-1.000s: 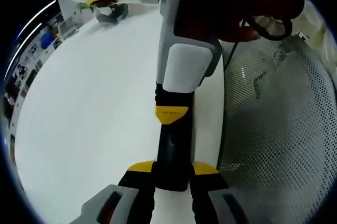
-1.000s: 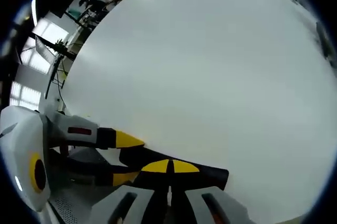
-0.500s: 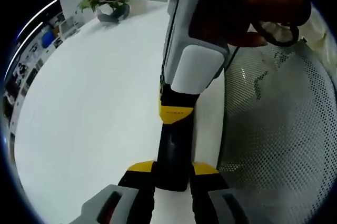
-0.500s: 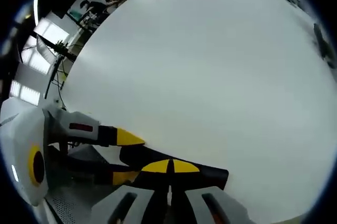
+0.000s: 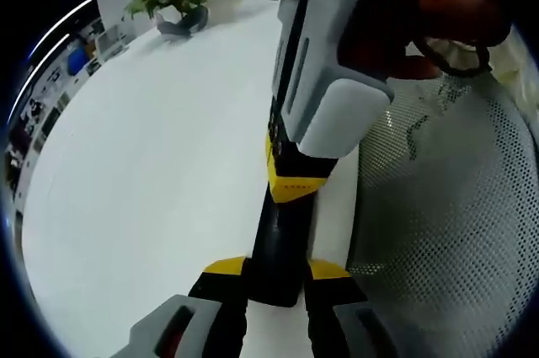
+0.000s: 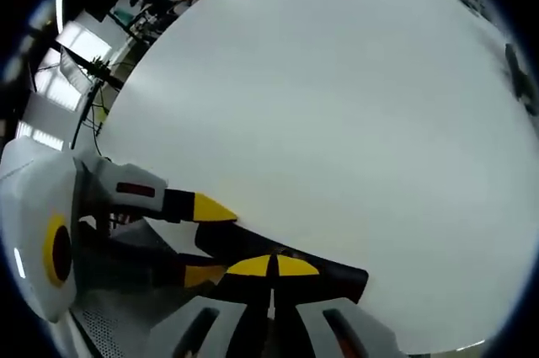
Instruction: Press the specified remote control buttons in sequence, fully releasing each button before pressing the next.
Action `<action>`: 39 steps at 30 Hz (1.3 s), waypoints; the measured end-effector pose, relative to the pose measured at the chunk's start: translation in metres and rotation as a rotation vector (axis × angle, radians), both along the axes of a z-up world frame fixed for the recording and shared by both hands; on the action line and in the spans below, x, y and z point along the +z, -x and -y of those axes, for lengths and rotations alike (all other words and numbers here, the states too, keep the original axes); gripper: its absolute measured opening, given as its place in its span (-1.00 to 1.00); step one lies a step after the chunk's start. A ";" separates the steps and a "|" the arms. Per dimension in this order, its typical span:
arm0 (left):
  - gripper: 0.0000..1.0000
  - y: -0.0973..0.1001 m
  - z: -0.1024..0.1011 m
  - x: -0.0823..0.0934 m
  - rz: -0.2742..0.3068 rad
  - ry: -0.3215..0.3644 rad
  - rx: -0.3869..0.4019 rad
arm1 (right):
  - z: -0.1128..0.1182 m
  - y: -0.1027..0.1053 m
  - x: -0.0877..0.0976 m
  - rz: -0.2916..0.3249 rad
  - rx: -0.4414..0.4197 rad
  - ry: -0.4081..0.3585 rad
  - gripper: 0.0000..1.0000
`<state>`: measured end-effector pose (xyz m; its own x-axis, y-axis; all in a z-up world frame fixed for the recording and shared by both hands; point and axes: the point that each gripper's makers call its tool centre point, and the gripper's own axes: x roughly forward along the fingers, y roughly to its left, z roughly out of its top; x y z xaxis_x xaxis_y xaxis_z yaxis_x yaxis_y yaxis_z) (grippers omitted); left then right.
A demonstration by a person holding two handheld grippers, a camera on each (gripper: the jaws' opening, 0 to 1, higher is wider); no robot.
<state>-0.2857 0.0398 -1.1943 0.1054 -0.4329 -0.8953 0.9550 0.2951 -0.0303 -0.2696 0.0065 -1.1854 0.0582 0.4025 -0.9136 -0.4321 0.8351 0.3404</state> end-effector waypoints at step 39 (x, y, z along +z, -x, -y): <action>-0.49 0.000 0.000 0.000 0.008 -0.013 -0.010 | 0.005 0.005 -0.003 -0.006 -0.017 -0.037 -1.00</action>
